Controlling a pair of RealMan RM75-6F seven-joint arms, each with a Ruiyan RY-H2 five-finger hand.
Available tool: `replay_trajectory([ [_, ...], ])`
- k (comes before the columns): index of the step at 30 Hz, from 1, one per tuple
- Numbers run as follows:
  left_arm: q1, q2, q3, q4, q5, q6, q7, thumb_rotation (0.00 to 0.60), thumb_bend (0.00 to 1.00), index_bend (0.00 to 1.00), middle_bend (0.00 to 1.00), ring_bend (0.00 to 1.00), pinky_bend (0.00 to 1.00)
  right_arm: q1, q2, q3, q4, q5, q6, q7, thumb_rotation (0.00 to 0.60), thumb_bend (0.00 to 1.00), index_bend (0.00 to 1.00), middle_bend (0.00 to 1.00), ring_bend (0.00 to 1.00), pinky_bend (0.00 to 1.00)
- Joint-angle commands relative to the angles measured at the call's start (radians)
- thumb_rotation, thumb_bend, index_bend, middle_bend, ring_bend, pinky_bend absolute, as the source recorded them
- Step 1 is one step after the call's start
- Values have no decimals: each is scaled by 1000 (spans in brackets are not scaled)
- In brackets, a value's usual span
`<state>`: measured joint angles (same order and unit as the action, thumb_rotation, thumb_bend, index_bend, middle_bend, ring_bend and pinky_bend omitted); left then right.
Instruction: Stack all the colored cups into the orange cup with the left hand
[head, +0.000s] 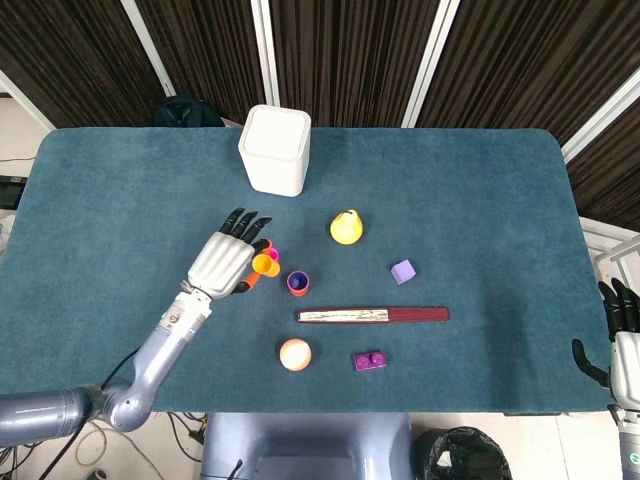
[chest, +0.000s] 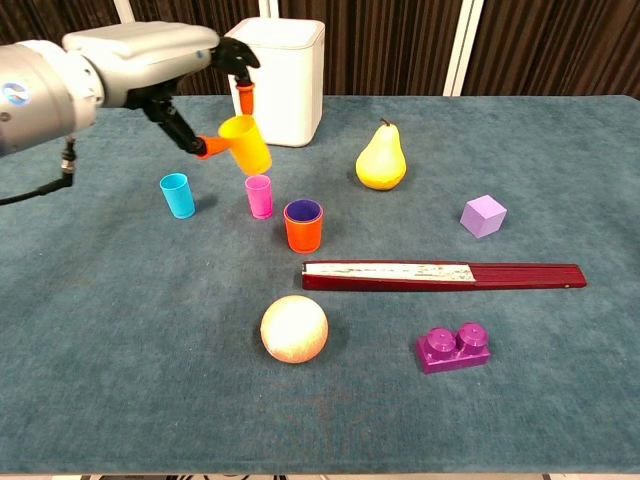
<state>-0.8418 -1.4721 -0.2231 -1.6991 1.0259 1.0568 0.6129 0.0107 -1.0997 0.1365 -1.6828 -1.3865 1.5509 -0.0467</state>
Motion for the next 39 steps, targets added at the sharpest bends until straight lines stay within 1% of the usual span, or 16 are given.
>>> replay_trajectory([
  [1,-21,-27,-7,2,-33,-1,32,600,335,457,95,0,0,0,1,1,0,2,-2,2,600,430,36,0,63,0],
  [7,-55,-74,-17,26,-106,-3,79,600,336,457,95,0,0,0,2,1,0,4,-3,6,600,430,36,0,63,0],
  [13,-77,-110,-18,63,-151,-8,99,600,336,460,95,0,0,1,1,2,1,6,-6,7,600,430,36,0,64,0],
  [20,-97,-141,-21,104,-145,-21,79,600,335,463,96,0,0,2,0,3,2,8,-7,6,600,430,36,0,64,0],
  [26,-102,-163,-3,133,-136,-24,72,600,335,464,96,0,0,0,2,5,1,9,-5,10,600,430,36,0,63,0],
  [39,-110,-176,9,148,-132,-21,71,600,335,464,96,0,0,-2,6,7,-2,13,-3,16,600,429,36,0,64,0],
])
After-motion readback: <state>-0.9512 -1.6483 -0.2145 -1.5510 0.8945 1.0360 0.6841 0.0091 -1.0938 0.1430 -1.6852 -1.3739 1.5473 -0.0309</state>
